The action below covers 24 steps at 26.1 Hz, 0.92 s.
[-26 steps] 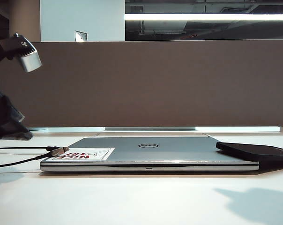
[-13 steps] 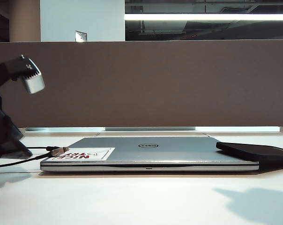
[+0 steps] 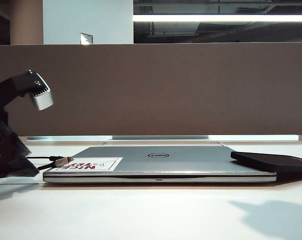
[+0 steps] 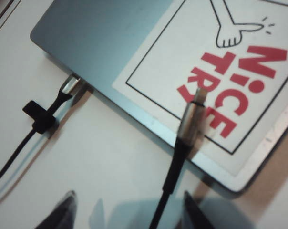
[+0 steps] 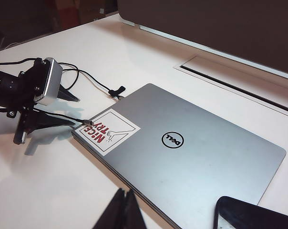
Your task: Pick up the charging cable and the phone, plug the charging cable into the charging port on the phone, and finally place them back on the table.
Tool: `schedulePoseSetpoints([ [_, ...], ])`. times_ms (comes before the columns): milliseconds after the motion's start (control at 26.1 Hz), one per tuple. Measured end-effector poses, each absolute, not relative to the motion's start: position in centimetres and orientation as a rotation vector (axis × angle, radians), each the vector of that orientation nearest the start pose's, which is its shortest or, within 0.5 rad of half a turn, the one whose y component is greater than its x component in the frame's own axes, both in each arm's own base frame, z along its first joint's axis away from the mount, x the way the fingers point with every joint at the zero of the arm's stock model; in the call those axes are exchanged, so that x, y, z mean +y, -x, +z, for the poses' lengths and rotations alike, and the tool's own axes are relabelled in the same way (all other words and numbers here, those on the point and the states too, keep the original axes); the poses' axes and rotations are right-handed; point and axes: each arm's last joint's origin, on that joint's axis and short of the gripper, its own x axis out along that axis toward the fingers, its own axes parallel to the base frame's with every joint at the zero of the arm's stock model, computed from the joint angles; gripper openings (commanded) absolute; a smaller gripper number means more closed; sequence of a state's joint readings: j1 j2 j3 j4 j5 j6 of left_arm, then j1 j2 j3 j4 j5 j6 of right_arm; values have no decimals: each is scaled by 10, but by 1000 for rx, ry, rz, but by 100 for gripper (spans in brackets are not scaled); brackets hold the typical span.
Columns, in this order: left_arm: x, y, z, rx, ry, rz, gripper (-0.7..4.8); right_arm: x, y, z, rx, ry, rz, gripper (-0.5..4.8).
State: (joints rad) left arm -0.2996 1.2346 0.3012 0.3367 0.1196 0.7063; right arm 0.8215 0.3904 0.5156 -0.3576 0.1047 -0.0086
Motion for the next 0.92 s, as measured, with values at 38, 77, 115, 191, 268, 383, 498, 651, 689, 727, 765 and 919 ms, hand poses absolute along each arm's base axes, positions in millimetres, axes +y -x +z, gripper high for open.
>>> schedulePoseSetpoints([
  [38, -65, -197, 138, 423, -729, -600, 277, 75, -74, 272, 210, 114, 714, -2],
  [77, -65, -197, 138, 421, -729, -600, 277, 75, -74, 272, 210, 114, 714, -2],
  [115, -65, -197, 138, 421, -728, -599, 277, 75, -74, 272, 210, 114, 714, -2],
  [191, -65, -198, 136, 428, -729, -602, 277, 75, -74, 272, 210, 114, 714, -2],
  [268, -65, -199, 133, 439, -729, -606, 277, 75, -74, 272, 210, 114, 714, -2],
  [383, -66, -201, 132, 427, -729, -601, 277, 75, -74, 272, 210, 114, 714, -2],
  [498, -66, -202, 131, 425, -728, -600, 277, 75, -74, 272, 210, 114, 714, -2],
  [651, -66, -202, 131, 421, -728, -599, 277, 75, -74, 272, 210, 114, 714, -2],
  [689, -66, -202, 132, 421, -728, -599, 277, 75, -74, 272, 210, 114, 714, -2],
  [727, -66, -202, 132, 421, -728, -599, 277, 75, -74, 272, 210, 114, 714, -2],
  [765, -66, -202, 132, 421, -728, -599, 277, 75, -74, 272, 210, 114, 714, -2],
  [919, -66, -202, 132, 421, -728, -599, 277, 75, -74, 272, 210, 114, 714, -2],
])
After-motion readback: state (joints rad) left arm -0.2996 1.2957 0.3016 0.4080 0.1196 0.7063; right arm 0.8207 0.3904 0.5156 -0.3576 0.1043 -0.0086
